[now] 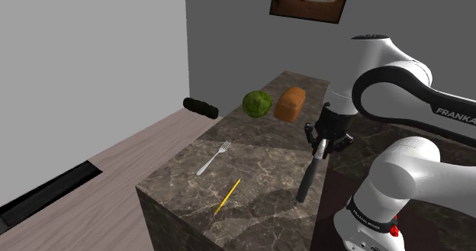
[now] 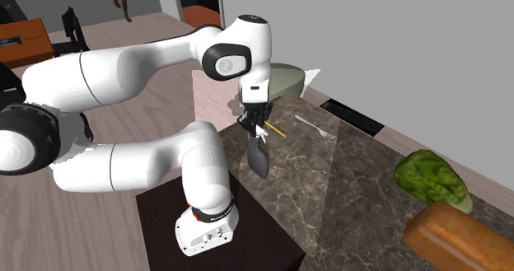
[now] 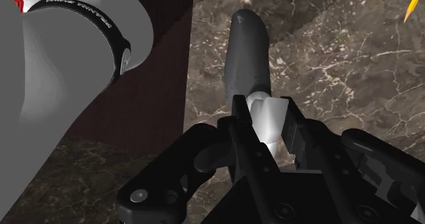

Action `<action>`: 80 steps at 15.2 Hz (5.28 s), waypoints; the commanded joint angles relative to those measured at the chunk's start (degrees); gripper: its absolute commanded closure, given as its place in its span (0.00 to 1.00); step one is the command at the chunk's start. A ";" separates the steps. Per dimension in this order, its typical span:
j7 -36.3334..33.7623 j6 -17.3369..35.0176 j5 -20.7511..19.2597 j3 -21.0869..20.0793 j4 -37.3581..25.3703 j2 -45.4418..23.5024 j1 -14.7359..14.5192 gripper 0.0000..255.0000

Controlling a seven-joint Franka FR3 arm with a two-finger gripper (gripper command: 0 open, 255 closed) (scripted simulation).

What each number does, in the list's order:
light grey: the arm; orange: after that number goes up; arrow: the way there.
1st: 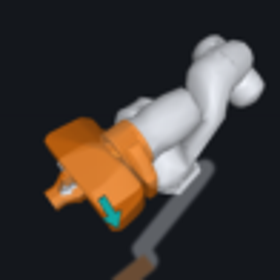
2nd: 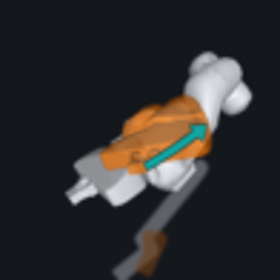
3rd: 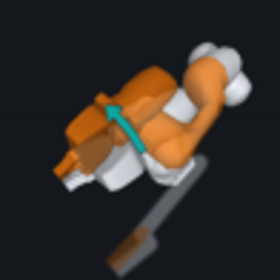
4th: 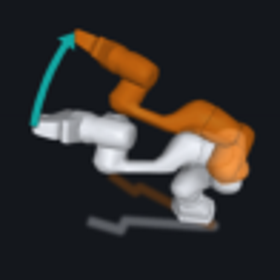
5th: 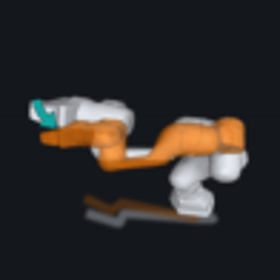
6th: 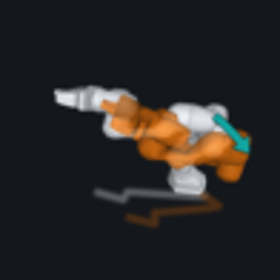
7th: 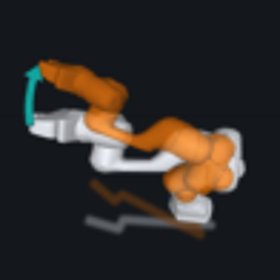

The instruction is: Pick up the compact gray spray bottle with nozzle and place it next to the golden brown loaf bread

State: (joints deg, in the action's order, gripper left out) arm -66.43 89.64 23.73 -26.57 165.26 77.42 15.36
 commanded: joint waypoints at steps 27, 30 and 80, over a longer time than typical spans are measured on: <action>0.22 -14.51 -8.14 8.00 -24.11 -9.31 5.08 1.00; 0.16 -16.03 -8.70 8.53 -26.99 -10.66 5.43 1.00; 24.29 -17.51 -28.47 32.65 -68.65 -51.64 10.76 1.00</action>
State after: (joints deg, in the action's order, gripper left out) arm -43.18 71.79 -4.50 5.30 97.93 27.32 25.98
